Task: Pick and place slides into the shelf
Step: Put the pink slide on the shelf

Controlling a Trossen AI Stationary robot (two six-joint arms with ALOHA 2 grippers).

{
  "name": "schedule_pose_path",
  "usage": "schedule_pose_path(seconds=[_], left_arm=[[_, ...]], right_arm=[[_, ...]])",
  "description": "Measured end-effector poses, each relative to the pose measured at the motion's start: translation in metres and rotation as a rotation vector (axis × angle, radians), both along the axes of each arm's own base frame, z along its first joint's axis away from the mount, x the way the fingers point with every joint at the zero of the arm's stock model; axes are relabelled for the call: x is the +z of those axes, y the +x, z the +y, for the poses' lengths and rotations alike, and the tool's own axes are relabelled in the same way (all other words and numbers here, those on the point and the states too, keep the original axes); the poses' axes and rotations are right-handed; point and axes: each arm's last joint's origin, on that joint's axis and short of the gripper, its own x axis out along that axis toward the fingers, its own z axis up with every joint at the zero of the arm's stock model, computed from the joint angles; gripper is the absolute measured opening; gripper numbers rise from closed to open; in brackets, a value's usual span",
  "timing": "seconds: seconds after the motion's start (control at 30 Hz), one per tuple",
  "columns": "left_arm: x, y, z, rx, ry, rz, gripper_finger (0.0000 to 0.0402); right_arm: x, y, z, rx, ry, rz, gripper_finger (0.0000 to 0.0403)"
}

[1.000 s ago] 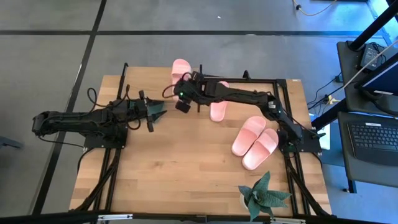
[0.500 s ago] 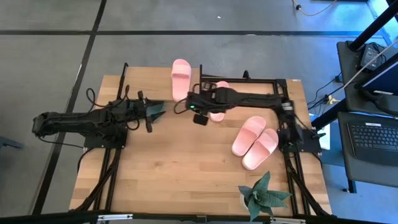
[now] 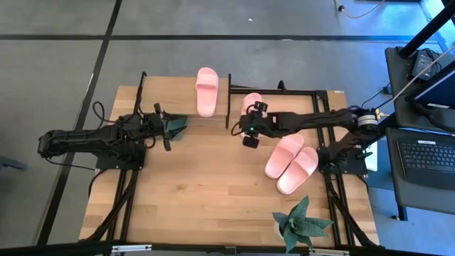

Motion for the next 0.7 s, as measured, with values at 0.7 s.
schedule_pose_path(seconds=[0.7], left_arm=[[0.000, 0.000, 0.000, 0.000, -0.006, 0.000, 0.0204]], right_arm=[[-0.063, -0.005, -0.082, -0.066, -0.029, 0.214, 0.0171]])
